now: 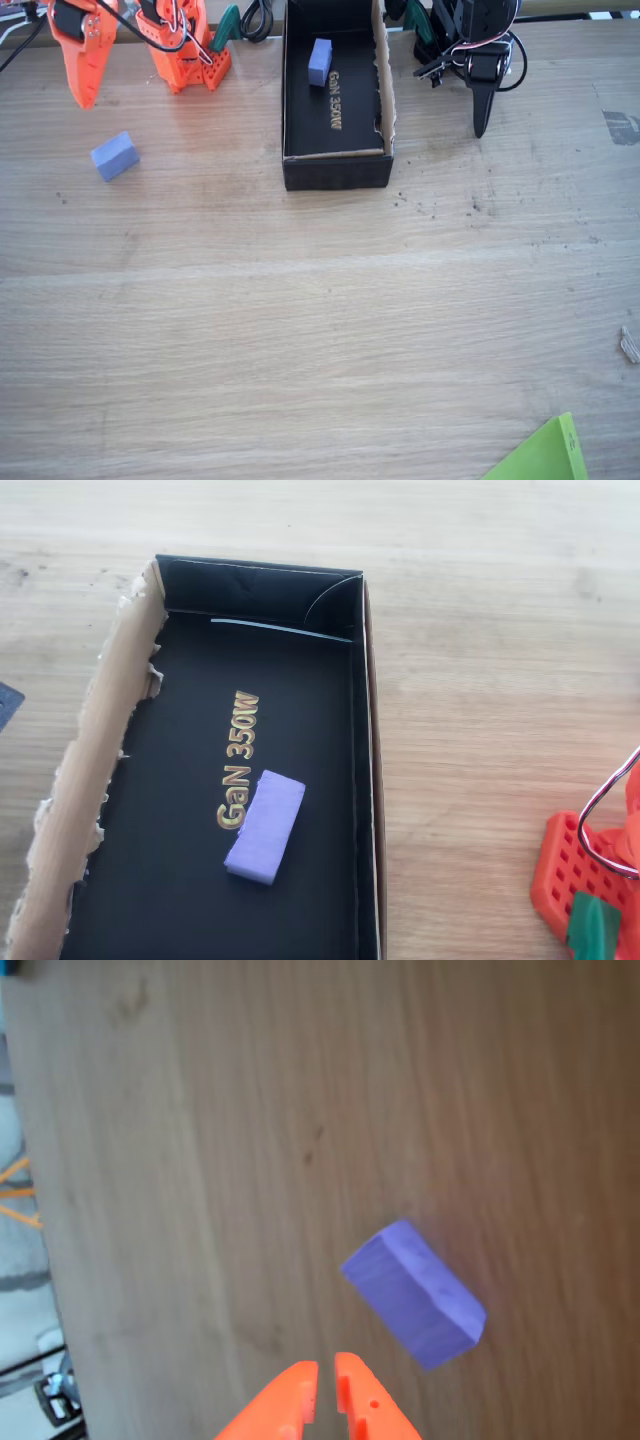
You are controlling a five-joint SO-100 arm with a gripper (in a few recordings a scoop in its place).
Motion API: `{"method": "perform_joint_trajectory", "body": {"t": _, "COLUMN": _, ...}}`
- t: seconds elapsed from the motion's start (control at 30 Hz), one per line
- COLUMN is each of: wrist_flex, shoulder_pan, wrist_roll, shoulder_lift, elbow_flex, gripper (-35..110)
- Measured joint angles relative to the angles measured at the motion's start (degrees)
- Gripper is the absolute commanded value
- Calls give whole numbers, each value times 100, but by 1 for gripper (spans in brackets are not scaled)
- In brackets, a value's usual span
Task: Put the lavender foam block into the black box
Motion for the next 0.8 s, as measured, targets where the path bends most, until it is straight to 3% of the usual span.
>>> {"method": "perform_joint_trajectory", "body": {"t": 0.8, "wrist_flex": 387, "shoulder_pan": 1644, "wrist_roll": 606, "shoulder_lift": 123, "elbow_flex": 0, "gripper": 0}}
